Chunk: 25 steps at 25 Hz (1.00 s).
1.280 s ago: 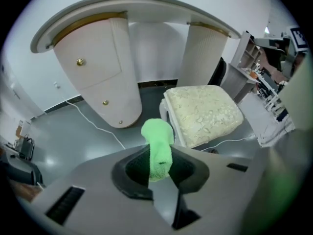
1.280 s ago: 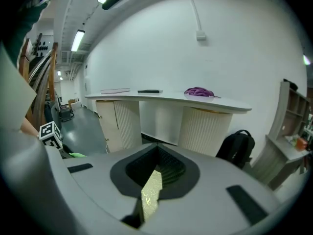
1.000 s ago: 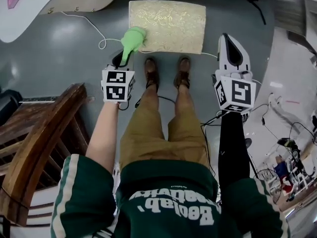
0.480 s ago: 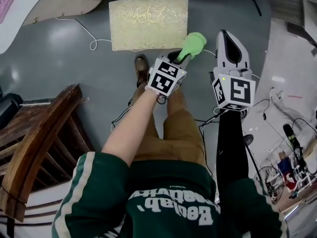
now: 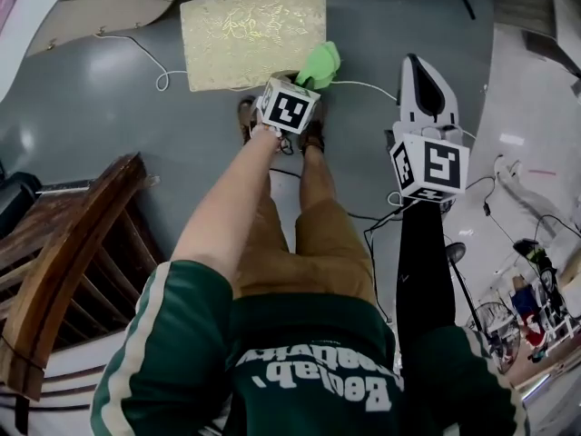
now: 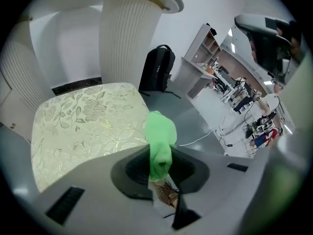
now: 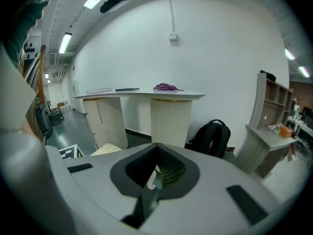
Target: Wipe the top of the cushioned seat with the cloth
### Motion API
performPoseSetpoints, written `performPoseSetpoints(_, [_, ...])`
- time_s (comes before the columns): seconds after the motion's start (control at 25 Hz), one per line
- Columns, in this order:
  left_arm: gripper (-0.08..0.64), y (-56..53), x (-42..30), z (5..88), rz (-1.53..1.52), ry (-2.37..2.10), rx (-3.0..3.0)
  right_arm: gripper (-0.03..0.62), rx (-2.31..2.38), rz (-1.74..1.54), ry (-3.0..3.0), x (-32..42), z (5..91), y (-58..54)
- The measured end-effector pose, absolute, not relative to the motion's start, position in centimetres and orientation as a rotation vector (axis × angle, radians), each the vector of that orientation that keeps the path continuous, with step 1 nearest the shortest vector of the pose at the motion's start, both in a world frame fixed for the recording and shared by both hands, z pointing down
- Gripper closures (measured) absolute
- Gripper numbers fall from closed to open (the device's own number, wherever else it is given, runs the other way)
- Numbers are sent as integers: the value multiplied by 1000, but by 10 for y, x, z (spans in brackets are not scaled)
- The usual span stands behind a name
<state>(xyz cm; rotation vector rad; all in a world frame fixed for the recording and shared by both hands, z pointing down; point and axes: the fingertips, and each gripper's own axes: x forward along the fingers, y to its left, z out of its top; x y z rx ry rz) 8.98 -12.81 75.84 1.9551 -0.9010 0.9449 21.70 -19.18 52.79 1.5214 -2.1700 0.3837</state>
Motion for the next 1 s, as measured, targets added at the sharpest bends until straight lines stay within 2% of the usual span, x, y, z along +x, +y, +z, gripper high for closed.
performPoseSetpoints(0.16, [482,-122,63,760,954,-924,1927,584,1492,373,-2193,199,525,-196])
performPoseSetpoints(0.36, [482,-115,-7,765,1014,-1002,1861,584,1453,363,-2222,168,522,-200])
performPoseSetpoints(0.88, [482,-94,-284,761,1213,-1430,1477,584,1304,317,-2328,47,512,-209])
performPoseSetpoints(1.0, [482,-88,-323,753,1229,-1515,1401,584,1287,306,-2339,33,510,-213])
